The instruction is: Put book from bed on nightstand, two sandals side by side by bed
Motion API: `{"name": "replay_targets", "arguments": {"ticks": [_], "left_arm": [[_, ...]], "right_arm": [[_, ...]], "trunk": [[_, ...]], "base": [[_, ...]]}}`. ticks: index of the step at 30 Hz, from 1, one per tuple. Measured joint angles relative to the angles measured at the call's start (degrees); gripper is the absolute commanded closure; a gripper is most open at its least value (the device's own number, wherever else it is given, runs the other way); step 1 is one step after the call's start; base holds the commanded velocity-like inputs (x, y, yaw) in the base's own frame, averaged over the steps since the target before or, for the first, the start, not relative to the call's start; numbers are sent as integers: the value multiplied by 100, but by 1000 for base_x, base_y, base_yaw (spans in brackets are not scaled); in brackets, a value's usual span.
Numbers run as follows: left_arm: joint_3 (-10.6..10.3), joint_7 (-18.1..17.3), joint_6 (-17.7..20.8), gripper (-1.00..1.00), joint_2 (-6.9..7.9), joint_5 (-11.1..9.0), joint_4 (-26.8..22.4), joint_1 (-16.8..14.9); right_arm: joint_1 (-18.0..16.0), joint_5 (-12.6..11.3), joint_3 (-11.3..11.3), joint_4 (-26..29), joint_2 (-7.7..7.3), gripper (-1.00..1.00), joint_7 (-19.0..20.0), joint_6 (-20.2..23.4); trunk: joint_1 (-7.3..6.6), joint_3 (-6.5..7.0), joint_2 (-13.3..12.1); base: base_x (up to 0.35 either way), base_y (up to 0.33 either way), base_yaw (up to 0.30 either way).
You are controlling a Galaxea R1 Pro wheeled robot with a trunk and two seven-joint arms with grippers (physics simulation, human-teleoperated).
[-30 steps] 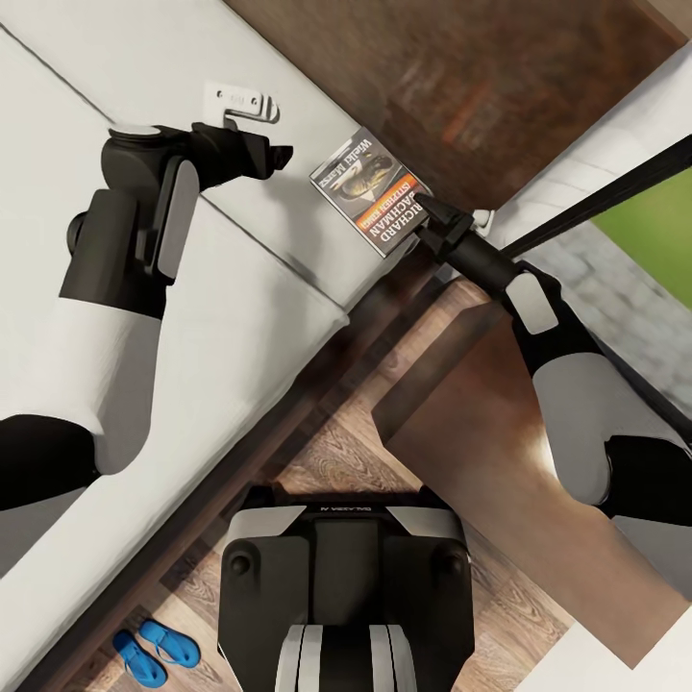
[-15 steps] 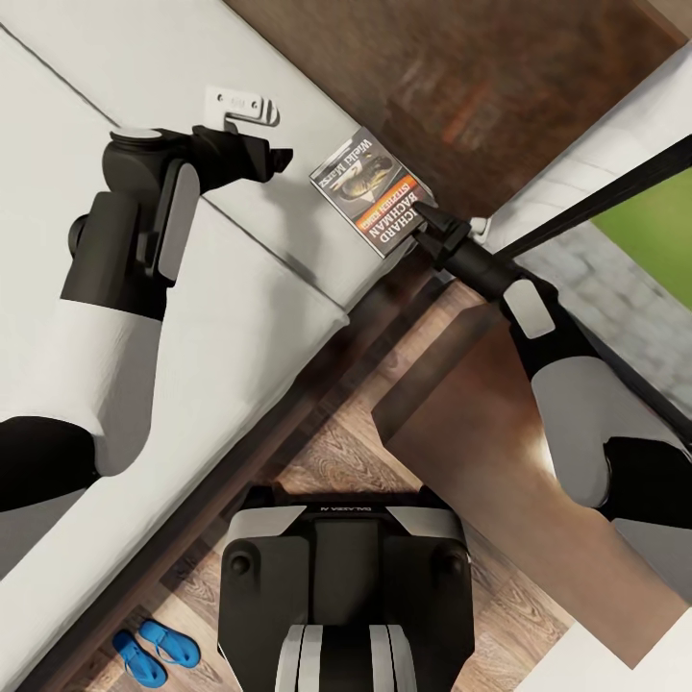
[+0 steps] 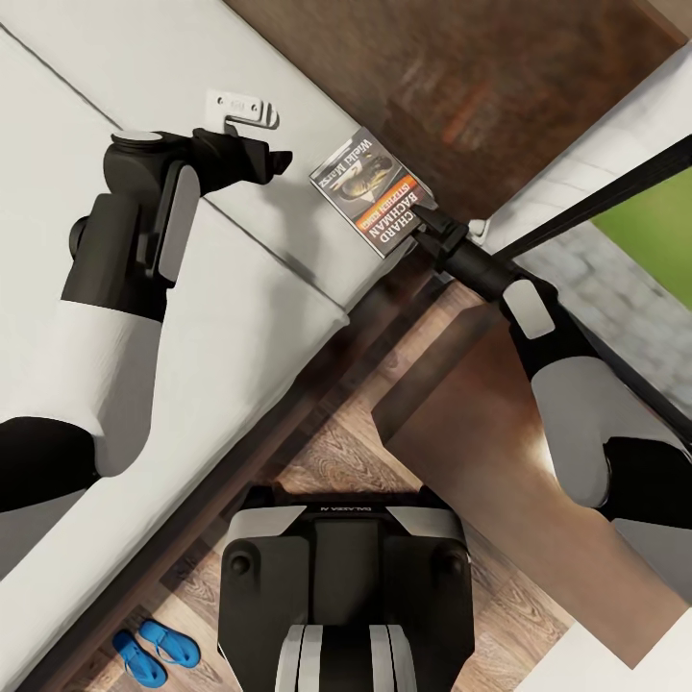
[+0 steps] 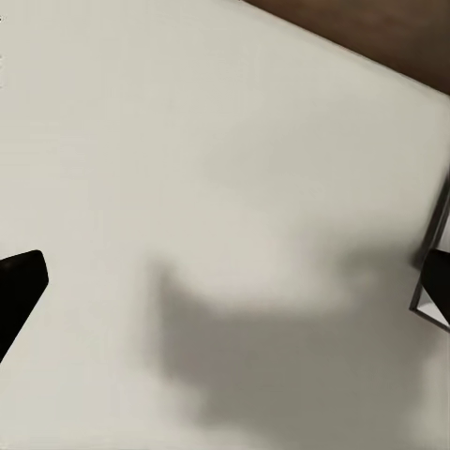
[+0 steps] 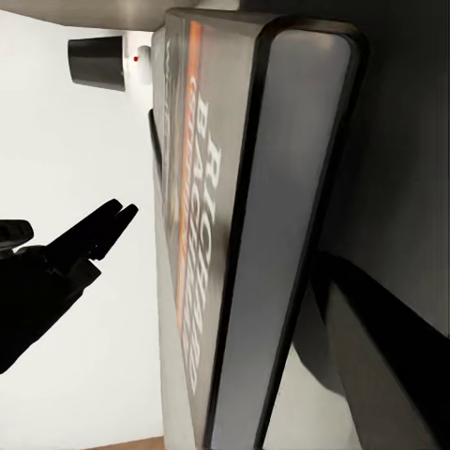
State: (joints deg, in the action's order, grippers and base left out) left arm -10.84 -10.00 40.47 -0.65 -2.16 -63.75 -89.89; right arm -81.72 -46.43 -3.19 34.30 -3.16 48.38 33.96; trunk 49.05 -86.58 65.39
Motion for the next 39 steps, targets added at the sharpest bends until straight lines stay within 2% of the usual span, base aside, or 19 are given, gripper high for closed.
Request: {"name": "replay_targets", "arguments": {"ticks": [20, 21, 39], "left_arm": [[9, -2, 0, -100, 4, 0, 4, 0], [9, -1, 0, -100, 4, 0, 2, 0], [9, 6, 0, -100, -15, -5, 5, 2]], "right_arm": [[17, -1, -6, 1, 0, -100, -15, -8], [17, -2, -5, 1, 0, 100, -15, -8], [27, 19, -7, 17, -4, 100, -1, -132]], "trunk": [[0, -5, 0], [0, -5, 0], [0, -5, 0]], "base": [[0, 0, 67], [0, 0, 1], [0, 0, 0]]}}
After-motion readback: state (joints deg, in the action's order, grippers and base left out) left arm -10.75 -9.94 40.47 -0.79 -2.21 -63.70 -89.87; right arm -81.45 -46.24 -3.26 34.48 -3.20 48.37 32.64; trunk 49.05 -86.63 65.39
